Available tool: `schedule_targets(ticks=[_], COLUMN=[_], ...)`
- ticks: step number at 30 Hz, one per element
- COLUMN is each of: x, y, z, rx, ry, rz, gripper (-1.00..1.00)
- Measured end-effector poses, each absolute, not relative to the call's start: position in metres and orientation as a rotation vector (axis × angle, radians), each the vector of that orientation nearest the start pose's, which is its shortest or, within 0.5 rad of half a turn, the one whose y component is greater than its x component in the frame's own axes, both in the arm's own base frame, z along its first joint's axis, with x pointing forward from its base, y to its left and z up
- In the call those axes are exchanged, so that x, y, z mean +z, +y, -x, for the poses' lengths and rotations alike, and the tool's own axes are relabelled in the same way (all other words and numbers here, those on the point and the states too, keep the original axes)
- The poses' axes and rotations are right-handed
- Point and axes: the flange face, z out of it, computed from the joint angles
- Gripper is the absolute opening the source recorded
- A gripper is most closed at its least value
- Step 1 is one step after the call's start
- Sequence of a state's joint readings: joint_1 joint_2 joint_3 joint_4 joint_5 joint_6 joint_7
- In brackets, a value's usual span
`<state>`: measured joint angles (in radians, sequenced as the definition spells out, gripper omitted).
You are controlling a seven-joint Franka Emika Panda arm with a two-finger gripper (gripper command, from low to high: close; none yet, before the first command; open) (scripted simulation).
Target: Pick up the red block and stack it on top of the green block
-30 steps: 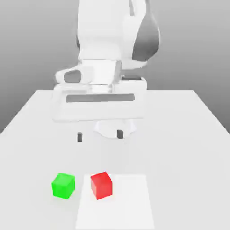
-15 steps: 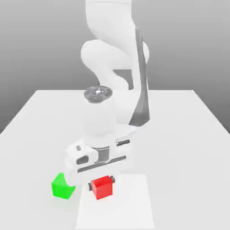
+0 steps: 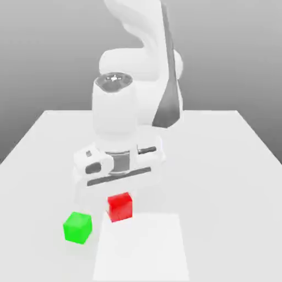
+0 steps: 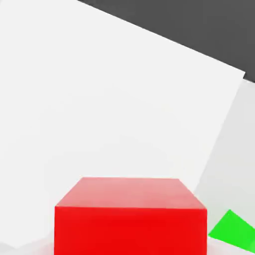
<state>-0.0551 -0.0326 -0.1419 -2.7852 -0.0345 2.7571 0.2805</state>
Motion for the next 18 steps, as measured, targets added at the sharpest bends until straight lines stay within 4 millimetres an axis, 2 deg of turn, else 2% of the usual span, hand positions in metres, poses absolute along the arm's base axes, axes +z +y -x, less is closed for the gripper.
schedule_targets(ticks=[14,18], x=[0.245,0.227], y=[-0.151,-0.154], z=[-0.363,-0.365], rx=[-0.001,-0.003], ry=[1.024,1.031], rz=[2.971,2.962], gripper=[-1.0,-1.0])
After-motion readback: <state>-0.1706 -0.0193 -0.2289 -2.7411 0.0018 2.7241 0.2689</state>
